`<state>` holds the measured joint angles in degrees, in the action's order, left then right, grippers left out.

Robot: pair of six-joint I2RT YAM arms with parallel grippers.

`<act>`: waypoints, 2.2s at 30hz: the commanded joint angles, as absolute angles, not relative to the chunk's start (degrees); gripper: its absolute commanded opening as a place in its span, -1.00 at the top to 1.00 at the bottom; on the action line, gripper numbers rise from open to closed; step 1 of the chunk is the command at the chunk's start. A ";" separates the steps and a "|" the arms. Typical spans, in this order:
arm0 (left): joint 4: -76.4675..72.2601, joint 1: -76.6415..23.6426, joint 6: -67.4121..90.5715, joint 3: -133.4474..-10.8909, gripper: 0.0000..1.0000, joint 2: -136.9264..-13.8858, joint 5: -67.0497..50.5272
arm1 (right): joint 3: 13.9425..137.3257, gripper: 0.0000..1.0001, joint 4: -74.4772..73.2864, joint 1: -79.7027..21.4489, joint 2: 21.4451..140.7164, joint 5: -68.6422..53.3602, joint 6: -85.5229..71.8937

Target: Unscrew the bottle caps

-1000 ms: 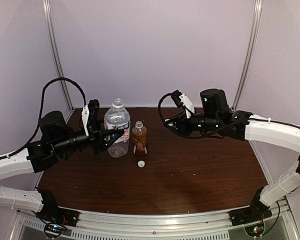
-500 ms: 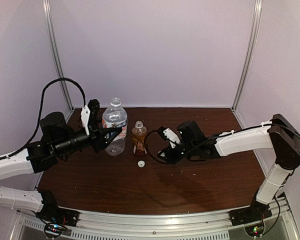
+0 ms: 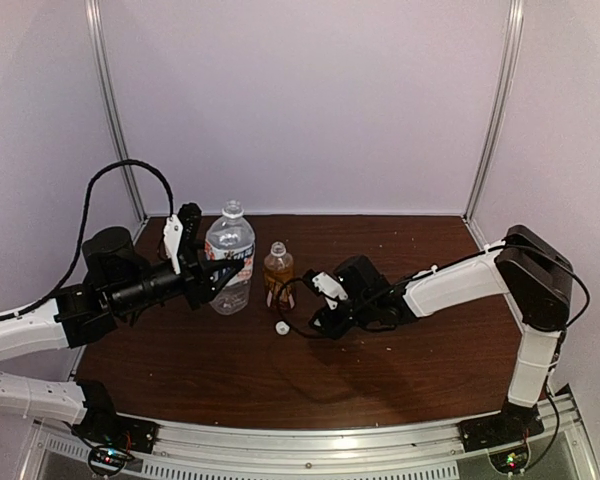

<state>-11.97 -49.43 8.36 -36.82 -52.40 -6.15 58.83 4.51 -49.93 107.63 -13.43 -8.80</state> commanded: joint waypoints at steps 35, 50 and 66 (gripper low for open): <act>-15.77 -48.96 7.03 -35.73 0.12 -53.51 -6.20 | 61.39 -0.58 -3.84 -50.10 90.72 -17.68 -5.57; -18.91 -48.94 7.35 -37.22 0.07 -57.64 -20.83 | 76.96 -0.85 -7.76 -50.69 80.37 -37.53 -5.56; -24.80 -49.02 11.72 -38.65 0.05 -63.69 -27.79 | 86.75 -0.60 -11.16 -53.80 89.61 -40.82 -4.68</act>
<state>-20.14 -49.43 10.74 -36.29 -63.22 -25.54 83.68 -9.58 -53.06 88.38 -38.85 -5.21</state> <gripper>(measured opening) 0.478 0.825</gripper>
